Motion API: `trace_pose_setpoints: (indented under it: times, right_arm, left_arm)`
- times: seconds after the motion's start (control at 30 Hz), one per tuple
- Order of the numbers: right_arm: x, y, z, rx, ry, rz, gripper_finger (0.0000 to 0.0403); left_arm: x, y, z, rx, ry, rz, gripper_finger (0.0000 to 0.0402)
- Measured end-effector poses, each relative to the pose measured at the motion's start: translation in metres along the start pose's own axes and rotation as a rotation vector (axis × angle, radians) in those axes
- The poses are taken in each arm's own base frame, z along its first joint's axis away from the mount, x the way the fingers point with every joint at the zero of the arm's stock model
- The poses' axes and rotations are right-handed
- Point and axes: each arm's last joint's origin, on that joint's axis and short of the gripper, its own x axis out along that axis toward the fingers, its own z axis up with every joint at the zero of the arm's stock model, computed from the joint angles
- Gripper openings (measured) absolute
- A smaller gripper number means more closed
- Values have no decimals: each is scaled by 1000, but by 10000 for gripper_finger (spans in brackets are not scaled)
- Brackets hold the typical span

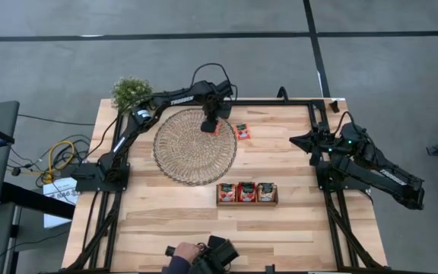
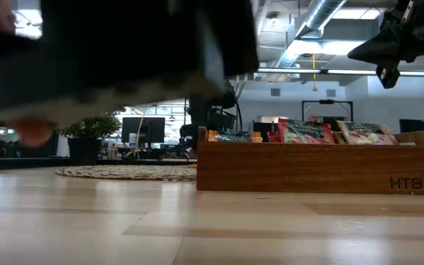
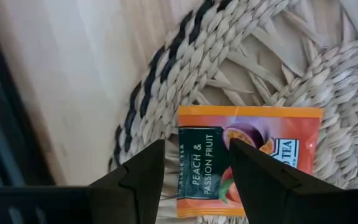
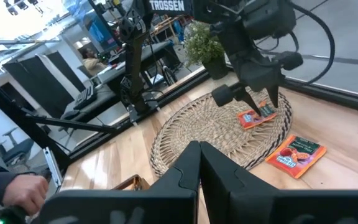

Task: Pick & Place Tea
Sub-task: Put the left orange tea bag into the left slot of the wooden organizer

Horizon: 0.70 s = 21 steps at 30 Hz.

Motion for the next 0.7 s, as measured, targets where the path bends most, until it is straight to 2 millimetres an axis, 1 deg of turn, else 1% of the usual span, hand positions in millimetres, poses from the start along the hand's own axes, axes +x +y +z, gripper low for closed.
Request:
trace_pose_setpoints:
  times: [0.17,0.43,0.7]
  right_arm:
    - [0,0,0,0,1,0,0]
    - [0,0,0,0,2,-1,0]
    - [0,0,0,0,2,0,0]
  left_arm:
    - [7,-1,-2,-17,16,-19,174]
    - [6,-2,-3,-21,30,-38,166]
    - [6,-4,-3,-24,40,-47,145]
